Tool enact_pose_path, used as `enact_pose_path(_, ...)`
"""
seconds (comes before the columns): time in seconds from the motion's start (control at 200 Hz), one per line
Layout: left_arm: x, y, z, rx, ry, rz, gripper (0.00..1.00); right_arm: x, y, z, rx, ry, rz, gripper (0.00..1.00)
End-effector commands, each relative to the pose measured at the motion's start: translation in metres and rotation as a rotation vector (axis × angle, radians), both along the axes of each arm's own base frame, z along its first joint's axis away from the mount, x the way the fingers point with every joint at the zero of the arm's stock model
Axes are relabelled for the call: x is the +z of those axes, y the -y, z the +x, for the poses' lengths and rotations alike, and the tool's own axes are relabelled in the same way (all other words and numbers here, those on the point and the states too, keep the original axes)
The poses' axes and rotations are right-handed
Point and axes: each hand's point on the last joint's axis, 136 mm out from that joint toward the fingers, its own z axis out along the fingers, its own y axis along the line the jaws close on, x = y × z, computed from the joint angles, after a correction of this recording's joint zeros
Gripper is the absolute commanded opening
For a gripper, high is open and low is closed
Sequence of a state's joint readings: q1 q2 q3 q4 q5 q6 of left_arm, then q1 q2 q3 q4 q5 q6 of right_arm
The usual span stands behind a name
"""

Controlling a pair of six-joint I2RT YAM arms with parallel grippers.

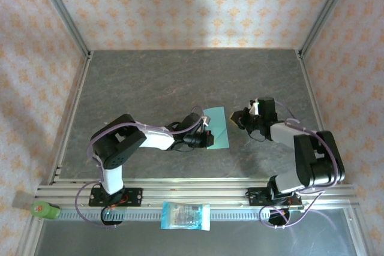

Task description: Fold a paper plane with a square sheet of paper (pick it up from the middle)

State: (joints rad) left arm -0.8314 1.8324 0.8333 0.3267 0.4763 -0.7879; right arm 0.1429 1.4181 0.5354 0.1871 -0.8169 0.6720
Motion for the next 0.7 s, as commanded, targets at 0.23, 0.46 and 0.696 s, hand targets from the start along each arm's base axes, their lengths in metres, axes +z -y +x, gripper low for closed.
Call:
enact_pose_path(0.23, 0.027, -0.019, 0.054, 0.057, 0.11, 0.06, 0.02, -0.027, 0.008, -0.058, -0.035, -0.151, -0.16, 0.28)
enact_pose_path(0.46, 0.025, 0.0, 0.055, -0.018, 0.1, 0.019, 0.01, -0.02, -0.009, -0.074, -0.032, -0.142, -0.116, 0.32)
enact_pose_path(0.696, 0.032, 0.0, 0.052, -0.022, 0.119, 0.004, 0.02, -0.022, -0.019, -0.08, 0.013, -0.163, -0.117, 0.33)
